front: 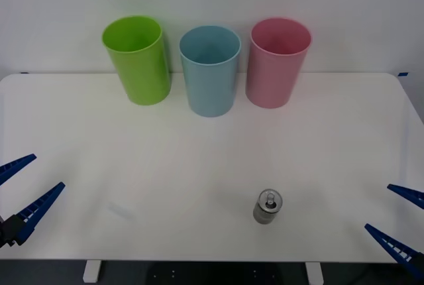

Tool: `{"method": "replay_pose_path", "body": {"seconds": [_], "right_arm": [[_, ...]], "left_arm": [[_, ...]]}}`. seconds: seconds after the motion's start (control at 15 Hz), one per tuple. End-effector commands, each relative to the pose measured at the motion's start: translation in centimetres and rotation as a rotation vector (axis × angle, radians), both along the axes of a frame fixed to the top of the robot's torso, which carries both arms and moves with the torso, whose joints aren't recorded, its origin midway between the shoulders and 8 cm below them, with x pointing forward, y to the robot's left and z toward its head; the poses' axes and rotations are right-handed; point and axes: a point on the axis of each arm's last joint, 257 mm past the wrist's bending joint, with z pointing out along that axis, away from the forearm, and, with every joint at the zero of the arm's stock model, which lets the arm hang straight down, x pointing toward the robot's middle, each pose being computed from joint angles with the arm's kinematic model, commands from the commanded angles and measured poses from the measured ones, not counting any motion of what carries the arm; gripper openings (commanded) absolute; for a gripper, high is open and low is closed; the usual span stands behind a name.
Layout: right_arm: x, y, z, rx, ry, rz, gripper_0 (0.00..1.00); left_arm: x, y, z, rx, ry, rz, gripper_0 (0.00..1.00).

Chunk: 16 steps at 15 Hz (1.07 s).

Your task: Grasp the object on the table and drop it into the matching bin: aluminum can to the light blue bin, PET bottle to the pink bin.

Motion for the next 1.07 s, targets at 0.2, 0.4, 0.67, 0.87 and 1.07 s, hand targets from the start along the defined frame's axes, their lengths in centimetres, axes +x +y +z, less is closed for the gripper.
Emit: {"method": "replay_pose_path", "body": {"seconds": [0.2,0.4,0.67,0.87,1.07], "right_arm": [[0.4,1.6,-2.2,-0.024,0.009,0.053,1.00],[0.8,3.1,-3.7,-0.023,0.039,0.085,1.00],[1.7,4.9,-5.0,-0.013,0.047,0.114,1.00],[2.4,6.4,-5.7,-0.010,0.046,0.121,1.00],[2.7,8.4,-6.6,-0.010,0.041,0.126,1.00]], "left_arm": [[0.0,0.0,0.0,0.000,0.000,0.000,1.00],[0.0,0.0,0.0,0.000,0.000,0.000,1.00],[0.0,0.0,0.0,0.000,0.000,0.000,1.00],[0.0,0.0,0.0,0.000,0.000,0.000,1.00],[0.0,0.0,0.0,0.000,0.000,0.000,1.00]]}}
